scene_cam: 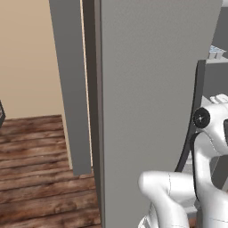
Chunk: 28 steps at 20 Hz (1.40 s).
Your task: Open the freezer door, pick up the ice cube tray from the freezer, and place it on the dining counter.
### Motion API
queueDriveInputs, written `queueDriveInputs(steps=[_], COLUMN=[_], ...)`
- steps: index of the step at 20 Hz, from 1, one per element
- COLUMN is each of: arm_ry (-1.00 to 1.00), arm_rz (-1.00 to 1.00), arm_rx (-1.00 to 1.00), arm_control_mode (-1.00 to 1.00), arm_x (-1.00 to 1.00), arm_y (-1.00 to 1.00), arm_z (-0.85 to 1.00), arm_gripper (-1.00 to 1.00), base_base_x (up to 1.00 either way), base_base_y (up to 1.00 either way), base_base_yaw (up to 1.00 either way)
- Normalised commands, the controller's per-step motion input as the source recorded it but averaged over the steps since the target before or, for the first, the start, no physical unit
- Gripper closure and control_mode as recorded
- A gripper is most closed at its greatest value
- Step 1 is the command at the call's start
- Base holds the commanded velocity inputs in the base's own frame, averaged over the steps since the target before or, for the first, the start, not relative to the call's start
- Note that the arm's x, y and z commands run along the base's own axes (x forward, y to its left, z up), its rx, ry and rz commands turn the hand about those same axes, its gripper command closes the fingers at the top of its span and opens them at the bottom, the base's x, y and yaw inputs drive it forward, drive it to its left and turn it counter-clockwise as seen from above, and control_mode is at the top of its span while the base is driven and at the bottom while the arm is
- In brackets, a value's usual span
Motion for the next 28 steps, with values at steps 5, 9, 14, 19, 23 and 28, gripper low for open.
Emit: queueDriveInputs(steps=[5,9,14,19,23,28], arm_ry=[-0.05,-0.03,-0.01,0.00,0.00,0.00], arm_rz=[-0.01,0.00,0.00,0.00,-0.01,0.00], arm_rx=[0.00,0.00,0.00,0.00,0.00,0.00], arm_control_mode=[-1.00,-1.00,-1.00,-1.00,-1.00,-1.00], arm_x=[0.12,0.18,0.28,0.29,0.17,0.11], arm_y=[-0.44,-0.45,-0.45,-0.50,-0.62,-0.69], arm_z=[-0.19,-0.16,-0.13,-0.12,-0.08,-0.08], arm_gripper=[-1.00,-1.00,-1.00,-1.00,-1.00,-1.00], base_base_x=[0.00,0.00,0.00,0.00,0.00,0.00], base_base_y=[0.00,0.00,0.00,0.00,0.00,0.00], base_base_yaw=[0.00,0.00,0.00,0.00,0.00,0.00])
